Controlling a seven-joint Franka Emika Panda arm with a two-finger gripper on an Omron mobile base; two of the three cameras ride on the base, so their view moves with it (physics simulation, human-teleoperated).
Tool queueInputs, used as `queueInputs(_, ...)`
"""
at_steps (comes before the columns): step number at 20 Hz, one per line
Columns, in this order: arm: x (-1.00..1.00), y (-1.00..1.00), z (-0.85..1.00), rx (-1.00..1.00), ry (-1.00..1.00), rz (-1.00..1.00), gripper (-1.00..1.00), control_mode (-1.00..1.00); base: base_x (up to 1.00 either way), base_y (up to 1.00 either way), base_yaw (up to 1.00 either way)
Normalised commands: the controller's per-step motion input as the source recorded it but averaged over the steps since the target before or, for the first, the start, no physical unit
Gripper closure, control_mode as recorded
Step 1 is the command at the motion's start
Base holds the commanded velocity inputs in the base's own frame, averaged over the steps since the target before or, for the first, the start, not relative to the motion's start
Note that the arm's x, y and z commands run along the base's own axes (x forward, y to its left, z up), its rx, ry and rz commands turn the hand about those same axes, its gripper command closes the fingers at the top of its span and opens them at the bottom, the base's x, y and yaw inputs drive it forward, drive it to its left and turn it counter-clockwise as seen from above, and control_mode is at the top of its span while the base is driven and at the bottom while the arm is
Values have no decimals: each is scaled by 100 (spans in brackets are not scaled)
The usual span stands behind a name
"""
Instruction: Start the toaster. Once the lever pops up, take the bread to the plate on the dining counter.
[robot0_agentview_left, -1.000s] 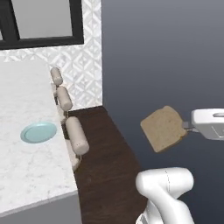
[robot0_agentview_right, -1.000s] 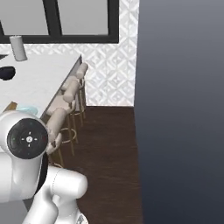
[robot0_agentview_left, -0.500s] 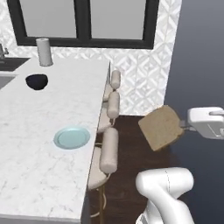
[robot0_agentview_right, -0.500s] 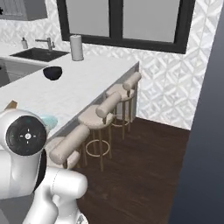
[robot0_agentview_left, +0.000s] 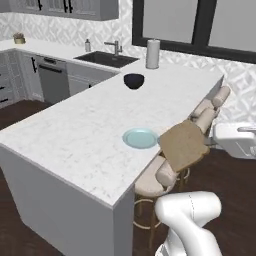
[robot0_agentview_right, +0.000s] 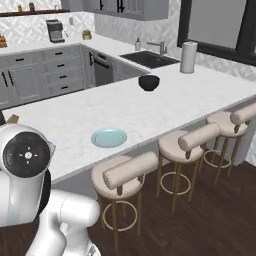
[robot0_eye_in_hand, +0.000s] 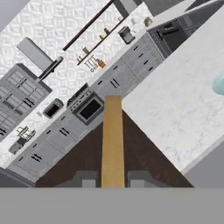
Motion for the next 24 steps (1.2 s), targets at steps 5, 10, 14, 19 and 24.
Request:
queueInputs(5,0,0,0,0,0,0,100,100,0,-74,63)
queueInputs(10,0,0,0,0,0,0,100,100,2,-99,43)
queueInputs(14,0,0,0,0,0,0,100,100,40,-100,30)
queueInputs(19,0,0,0,0,0,0,100,100,77,-74,44)
queueInputs(24,0,0,0,0,0,0,100,100,58,-68,52)
